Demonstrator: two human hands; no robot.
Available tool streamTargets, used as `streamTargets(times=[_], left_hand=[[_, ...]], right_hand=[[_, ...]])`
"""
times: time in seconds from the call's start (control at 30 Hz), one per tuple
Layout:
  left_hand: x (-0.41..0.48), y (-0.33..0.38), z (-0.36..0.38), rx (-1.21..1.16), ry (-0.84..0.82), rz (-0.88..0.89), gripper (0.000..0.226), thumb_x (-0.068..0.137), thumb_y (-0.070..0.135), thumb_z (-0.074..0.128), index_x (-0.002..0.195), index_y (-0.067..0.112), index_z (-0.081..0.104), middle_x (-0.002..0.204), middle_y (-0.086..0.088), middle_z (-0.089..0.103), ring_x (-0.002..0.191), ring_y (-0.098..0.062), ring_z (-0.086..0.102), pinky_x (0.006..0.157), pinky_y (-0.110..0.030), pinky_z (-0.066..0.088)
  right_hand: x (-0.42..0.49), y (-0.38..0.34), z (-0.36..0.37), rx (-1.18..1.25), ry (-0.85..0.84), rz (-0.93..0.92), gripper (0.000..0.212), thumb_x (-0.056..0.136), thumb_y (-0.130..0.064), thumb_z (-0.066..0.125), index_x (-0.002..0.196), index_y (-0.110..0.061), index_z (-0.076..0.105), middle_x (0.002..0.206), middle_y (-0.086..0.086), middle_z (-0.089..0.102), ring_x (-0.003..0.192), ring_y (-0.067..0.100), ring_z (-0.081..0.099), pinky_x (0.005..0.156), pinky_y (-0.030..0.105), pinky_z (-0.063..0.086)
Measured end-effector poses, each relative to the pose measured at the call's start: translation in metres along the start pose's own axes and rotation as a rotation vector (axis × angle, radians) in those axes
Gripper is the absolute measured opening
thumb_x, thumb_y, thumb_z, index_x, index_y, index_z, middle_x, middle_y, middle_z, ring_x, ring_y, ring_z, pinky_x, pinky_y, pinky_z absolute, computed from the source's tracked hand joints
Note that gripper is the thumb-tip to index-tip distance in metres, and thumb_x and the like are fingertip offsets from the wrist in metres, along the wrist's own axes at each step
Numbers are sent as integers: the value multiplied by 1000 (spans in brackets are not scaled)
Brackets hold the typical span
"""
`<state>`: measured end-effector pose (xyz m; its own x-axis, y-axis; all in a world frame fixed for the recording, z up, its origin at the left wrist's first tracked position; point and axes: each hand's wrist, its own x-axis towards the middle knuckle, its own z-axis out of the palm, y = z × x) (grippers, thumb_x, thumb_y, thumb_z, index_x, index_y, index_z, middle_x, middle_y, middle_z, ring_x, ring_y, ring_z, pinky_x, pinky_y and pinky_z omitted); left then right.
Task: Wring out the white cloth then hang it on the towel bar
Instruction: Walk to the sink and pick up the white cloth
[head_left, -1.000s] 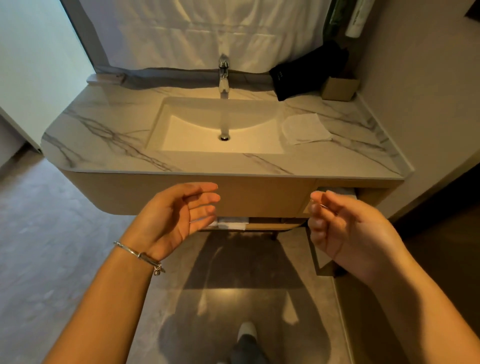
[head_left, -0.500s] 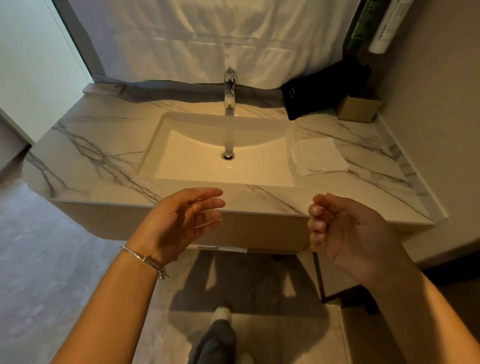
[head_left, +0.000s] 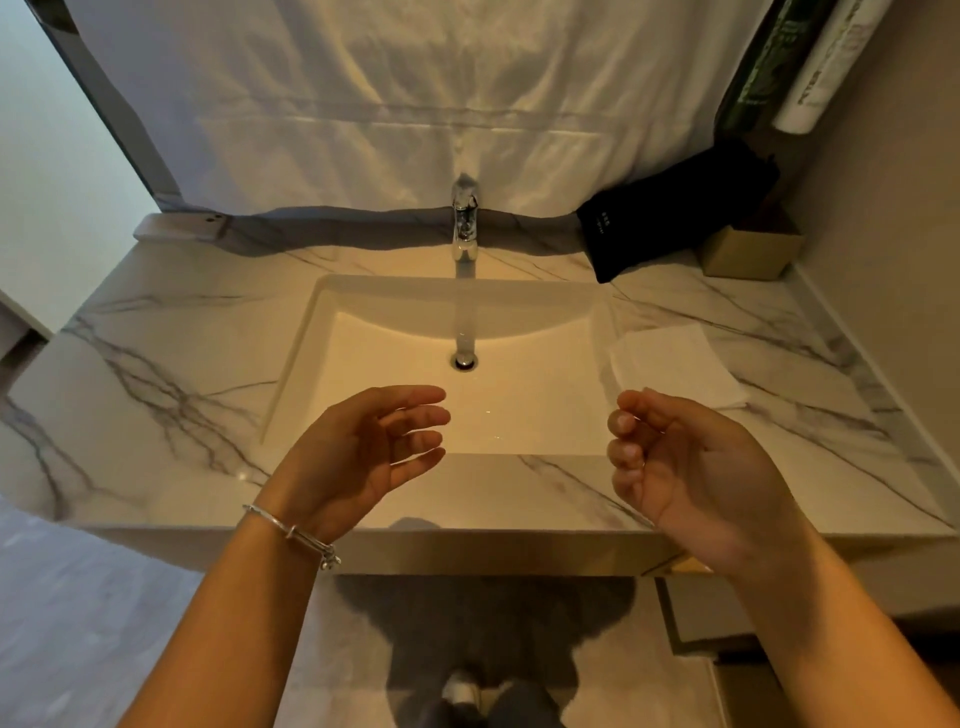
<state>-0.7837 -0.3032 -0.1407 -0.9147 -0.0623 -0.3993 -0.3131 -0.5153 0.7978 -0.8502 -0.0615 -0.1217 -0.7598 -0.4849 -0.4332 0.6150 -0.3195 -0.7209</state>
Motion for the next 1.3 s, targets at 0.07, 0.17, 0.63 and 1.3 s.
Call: streamTargets(times=[0.07, 0.17, 0.63, 1.3], left_hand=[[16, 3, 0, -11, 0, -7, 30, 69, 25, 56, 89, 9, 71, 73, -4, 71, 63, -13, 66, 73, -30, 58], [41, 8, 3, -21, 16, -14, 29, 68, 24, 57, 88, 9, 72, 72, -4, 71, 62, -13, 65, 74, -30, 57], [133, 25, 23, -88, 75, -49, 26, 75, 20, 51, 82, 9, 74, 68, -3, 70, 58, -13, 64, 71, -30, 58], [263, 39, 64, 93, -29, -228, 25, 87, 14, 44, 83, 9, 68, 63, -1, 70, 55, -12, 64, 64, -25, 58]], right_hand=[[15, -7, -1, -7, -3, 8, 12, 69, -25, 59, 72, -15, 65, 63, -1, 57, 51, 9, 48, 43, 18, 41], [38, -22, -7, -10, -10, 11, 11, 69, -24, 59, 71, -15, 64, 63, -1, 57, 51, 9, 48, 44, 18, 41], [121, -77, -30, -23, -3, 27, 12, 63, -23, 62, 70, -14, 64, 62, -1, 56, 50, 10, 47, 42, 18, 42], [179, -96, -80, 136, 244, -8, 10, 64, -23, 62, 67, -14, 66, 59, 0, 59, 47, 9, 50, 41, 17, 42]])
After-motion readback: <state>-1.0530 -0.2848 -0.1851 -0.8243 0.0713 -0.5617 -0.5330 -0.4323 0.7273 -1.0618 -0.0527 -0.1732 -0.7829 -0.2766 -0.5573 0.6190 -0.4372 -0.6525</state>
